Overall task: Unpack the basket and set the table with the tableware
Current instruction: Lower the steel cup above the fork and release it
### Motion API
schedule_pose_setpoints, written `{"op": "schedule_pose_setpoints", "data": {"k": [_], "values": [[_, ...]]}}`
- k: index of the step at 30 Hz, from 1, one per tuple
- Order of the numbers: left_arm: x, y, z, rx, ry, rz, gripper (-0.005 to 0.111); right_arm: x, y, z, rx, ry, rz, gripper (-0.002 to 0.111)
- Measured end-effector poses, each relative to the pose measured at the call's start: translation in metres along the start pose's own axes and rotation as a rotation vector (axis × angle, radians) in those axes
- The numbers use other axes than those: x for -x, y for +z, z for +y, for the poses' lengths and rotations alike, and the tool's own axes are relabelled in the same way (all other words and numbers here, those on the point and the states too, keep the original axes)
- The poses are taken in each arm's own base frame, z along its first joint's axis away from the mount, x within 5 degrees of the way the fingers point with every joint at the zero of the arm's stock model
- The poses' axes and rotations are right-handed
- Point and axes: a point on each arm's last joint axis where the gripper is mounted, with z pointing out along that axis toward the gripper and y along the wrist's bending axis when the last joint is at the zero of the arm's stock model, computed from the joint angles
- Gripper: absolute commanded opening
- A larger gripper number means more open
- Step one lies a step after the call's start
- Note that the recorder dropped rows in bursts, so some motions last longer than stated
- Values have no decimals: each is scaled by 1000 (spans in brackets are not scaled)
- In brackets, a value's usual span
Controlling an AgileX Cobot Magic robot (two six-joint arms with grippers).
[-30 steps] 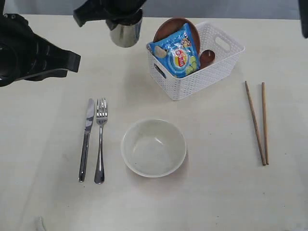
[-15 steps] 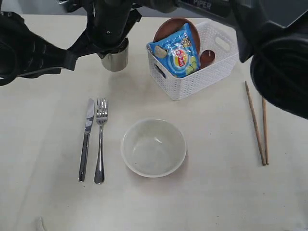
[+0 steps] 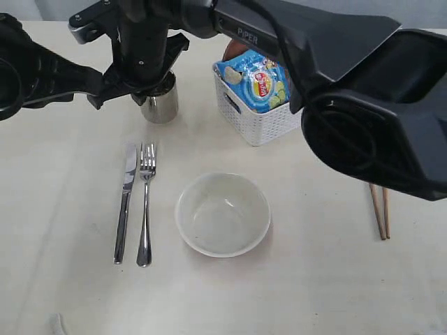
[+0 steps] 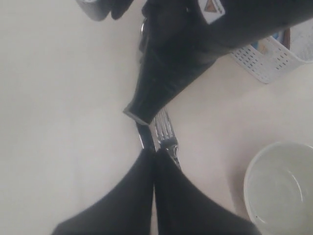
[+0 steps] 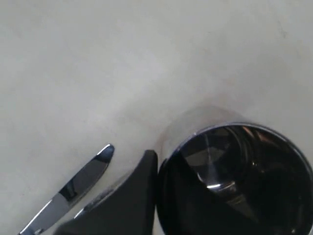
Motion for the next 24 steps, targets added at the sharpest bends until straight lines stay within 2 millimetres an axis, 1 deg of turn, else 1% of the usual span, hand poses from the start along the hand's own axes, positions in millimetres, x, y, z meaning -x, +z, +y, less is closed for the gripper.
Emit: {"op": "schedule_pose_setpoints", "data": {"k": [9, 18, 24], "values": [[0, 0, 0, 0, -2, 0, 0, -2, 18, 6, 20, -10, 11, -1], [0, 0, 0, 0, -4, 0, 0, -1, 19, 7, 29, -30, 4, -1], [0, 0, 0, 0, -6, 0, 0, -1, 19, 15, 34, -55, 3, -1]]}}
